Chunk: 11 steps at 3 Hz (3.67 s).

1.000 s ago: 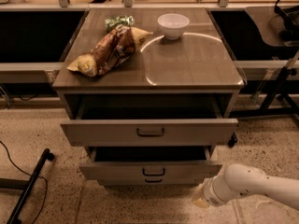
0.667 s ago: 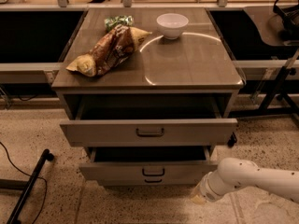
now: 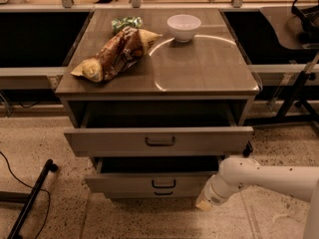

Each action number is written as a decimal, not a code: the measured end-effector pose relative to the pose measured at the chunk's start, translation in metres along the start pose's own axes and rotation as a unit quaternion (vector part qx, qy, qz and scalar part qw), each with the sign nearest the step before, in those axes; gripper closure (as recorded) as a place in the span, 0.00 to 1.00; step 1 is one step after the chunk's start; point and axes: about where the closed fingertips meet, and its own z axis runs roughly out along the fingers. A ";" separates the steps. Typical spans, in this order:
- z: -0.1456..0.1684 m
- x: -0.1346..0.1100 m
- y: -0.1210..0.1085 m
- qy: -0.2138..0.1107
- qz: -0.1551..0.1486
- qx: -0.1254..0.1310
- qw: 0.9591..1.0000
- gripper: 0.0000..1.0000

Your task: Close middle drawer

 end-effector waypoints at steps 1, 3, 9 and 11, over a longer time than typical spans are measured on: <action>-0.041 -0.003 0.005 0.022 -0.026 -0.012 0.999 1.00; -0.043 -0.002 0.007 0.026 -0.028 -0.017 0.999 0.83; 0.052 -0.032 -0.017 0.008 -0.044 -0.038 0.998 1.00; 0.034 -0.056 -0.054 -0.008 -0.041 0.008 0.999 1.00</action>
Offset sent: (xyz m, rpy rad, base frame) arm -0.0083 -0.0212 0.0718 -0.0406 0.0471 0.1063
